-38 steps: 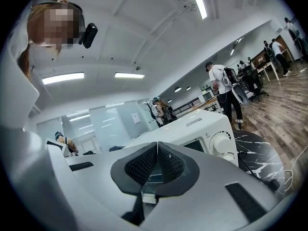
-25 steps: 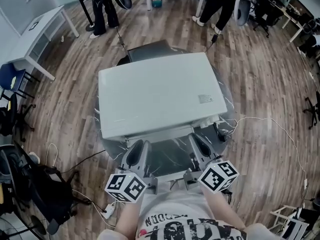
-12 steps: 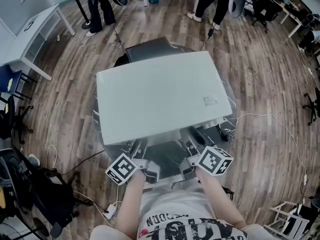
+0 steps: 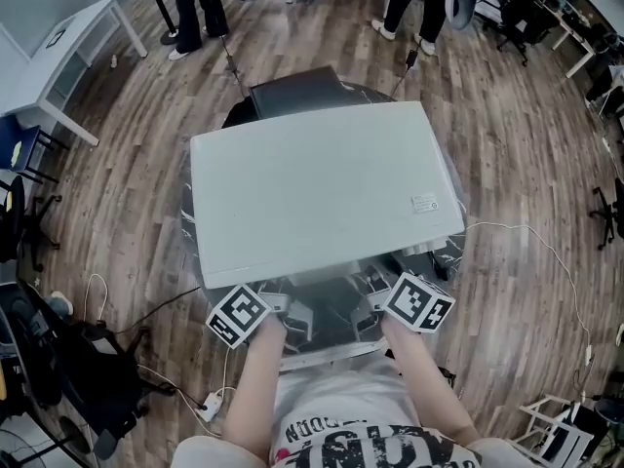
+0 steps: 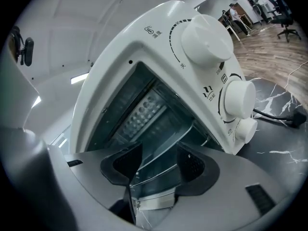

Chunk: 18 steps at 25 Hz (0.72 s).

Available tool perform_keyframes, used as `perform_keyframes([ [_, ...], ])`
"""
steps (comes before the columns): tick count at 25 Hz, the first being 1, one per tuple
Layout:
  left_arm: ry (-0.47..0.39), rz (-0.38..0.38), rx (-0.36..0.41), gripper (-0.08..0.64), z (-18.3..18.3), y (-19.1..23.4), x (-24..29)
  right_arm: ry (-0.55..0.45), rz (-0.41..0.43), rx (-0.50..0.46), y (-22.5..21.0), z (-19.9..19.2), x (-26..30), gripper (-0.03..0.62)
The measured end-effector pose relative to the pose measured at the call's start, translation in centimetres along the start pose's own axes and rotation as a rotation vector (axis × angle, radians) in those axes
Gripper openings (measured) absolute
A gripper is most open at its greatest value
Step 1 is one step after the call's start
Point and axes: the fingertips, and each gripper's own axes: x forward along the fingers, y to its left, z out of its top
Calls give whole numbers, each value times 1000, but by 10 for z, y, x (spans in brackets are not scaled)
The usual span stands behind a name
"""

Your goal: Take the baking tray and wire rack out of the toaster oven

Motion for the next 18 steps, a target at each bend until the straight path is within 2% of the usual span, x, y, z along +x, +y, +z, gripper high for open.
perform_keyframes([
  [13, 51, -18, -21, 84, -24, 3, -34, 1, -91, 58, -27, -3, -3, 192],
  [16, 61, -18, -22, 84, -30, 5, -39, -6, -120, 63, -35, -6, -7, 147],
  [18, 65, -14, -16, 86, -32, 6, -42, -8, -118, 68, -36, -8, -10, 143],
])
